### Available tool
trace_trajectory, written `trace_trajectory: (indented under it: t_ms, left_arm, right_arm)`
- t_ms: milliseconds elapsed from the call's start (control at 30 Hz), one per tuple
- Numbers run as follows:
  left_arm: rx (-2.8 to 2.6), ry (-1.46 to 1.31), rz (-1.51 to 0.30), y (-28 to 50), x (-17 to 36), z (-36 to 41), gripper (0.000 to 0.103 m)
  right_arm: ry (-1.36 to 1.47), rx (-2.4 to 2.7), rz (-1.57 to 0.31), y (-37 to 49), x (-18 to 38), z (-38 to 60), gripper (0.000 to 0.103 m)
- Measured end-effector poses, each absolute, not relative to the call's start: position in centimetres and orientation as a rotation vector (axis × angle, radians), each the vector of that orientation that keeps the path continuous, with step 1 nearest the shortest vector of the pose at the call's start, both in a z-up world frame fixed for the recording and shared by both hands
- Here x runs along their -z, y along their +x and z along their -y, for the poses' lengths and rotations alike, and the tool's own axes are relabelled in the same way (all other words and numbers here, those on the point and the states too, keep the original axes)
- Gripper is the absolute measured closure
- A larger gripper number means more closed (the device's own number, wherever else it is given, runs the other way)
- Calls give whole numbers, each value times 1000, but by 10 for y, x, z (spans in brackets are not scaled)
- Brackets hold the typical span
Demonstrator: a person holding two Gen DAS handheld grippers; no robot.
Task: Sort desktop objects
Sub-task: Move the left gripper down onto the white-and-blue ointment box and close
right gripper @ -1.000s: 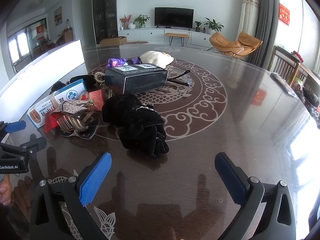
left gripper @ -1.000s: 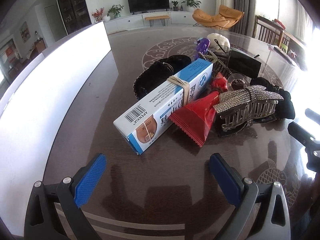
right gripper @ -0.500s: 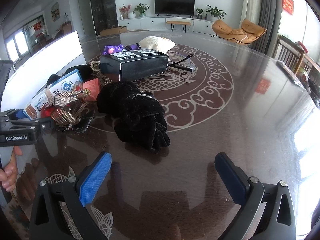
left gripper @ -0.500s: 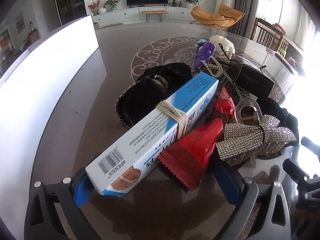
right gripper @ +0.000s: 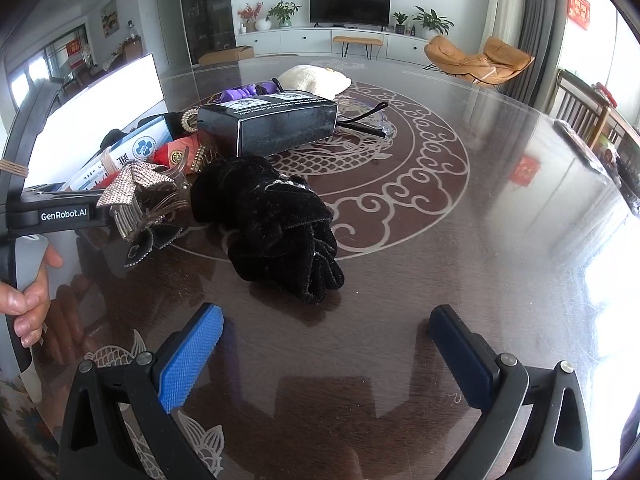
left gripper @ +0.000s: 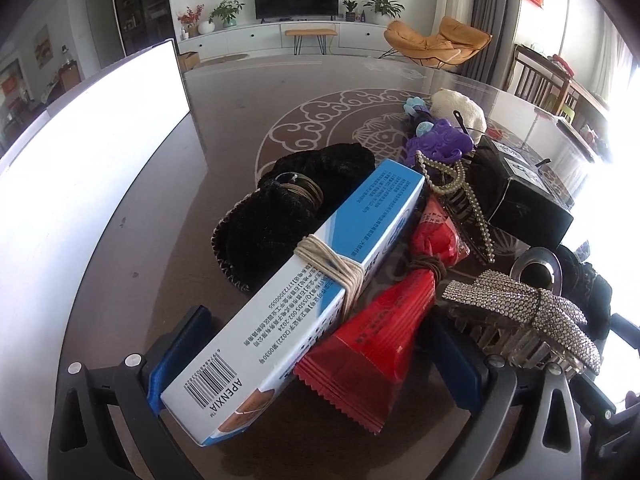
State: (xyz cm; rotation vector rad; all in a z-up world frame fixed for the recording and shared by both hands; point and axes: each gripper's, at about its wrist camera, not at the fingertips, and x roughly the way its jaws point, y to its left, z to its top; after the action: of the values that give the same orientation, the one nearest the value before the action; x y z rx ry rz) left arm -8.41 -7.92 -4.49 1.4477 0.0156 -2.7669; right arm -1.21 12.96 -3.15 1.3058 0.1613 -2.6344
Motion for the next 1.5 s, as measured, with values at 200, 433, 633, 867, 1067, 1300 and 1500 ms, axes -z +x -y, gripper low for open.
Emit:
trace_trajectory:
  t_ms: [200, 433, 633, 867, 1067, 1300, 1500]
  left_arm:
    - [2770, 1447, -16, -86, 46, 79, 0]
    - [2888, 1447, -125, -79, 40, 85, 0]
    - [2993, 1471, -191, -75, 39, 82, 0]
    - [3088, 1503, -104, -61, 27, 75, 0]
    - [2995, 1505, -127, -89, 15, 82, 0]
    - [2925, 1614, -253, -106, 22, 97, 36]
    - [2880, 1643, -392, -93, 29, 113, 71]
  right_arm:
    - [1305, 2634, -161, -12, 32, -130, 0]
    - [1305, 2634, -161, -12, 32, -130, 0]
    - [1301, 2633, -152, -12, 32, -130, 0]
    - [1292, 2629, -123, -13, 30, -133, 0]
    - [1286, 2627, -109, -12, 30, -133, 0]
    - [1284, 2627, -103, -12, 30, -135, 0]
    - [1283, 2626, -102, -12, 30, -135, 0]
